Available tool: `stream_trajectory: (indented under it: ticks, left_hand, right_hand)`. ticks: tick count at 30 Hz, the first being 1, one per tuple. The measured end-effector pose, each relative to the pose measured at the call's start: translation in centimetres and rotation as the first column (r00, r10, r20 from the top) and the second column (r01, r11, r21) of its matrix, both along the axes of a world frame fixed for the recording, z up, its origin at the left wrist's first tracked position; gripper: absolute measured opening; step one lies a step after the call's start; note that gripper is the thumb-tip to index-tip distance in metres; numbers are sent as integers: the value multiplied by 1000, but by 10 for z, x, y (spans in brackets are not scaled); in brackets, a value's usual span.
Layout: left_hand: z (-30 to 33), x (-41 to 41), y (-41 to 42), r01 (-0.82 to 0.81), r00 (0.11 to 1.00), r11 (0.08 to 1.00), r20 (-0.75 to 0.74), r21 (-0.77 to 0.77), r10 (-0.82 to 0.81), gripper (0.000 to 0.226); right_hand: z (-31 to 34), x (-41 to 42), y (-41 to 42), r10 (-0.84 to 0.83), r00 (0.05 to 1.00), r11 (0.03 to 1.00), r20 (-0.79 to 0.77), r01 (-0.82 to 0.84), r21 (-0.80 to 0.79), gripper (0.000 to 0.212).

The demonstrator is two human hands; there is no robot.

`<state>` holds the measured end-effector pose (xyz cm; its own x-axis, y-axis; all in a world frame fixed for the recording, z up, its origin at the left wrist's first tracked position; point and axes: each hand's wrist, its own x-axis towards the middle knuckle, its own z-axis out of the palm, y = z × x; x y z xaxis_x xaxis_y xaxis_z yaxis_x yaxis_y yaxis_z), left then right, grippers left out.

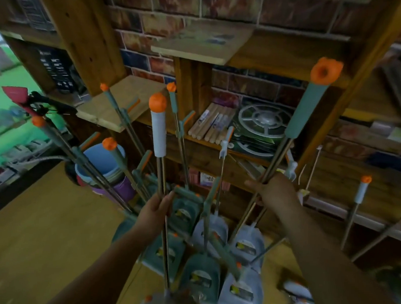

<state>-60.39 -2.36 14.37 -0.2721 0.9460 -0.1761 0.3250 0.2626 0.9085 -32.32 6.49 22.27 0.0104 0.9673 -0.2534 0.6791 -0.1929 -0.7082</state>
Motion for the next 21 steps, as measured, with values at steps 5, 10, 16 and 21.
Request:
stream_trajectory:
  ticks: [5,10,16,21]
  left_hand:
    - [-27,-13,32,8,998,998,68,-57,-4,38]
    - [-42,-22,70,66,974,995,219,-72,-48,30]
    - [-74,-32,110,139,969,984,222,-107,-112,35]
    - [-96,-26,115,216,959,962,224,-168,-176,36]
  right_hand:
    - [-20,-35,58,31,999,997,12,-31,-75,25]
    - [-52,-57,98,96,995,990,40,-92,-104,12]
    - [-88,-66,120,5,999,989,44,2,-147,15]
    - [-113,-53,96,-104,990,982,94,117,-148,16]
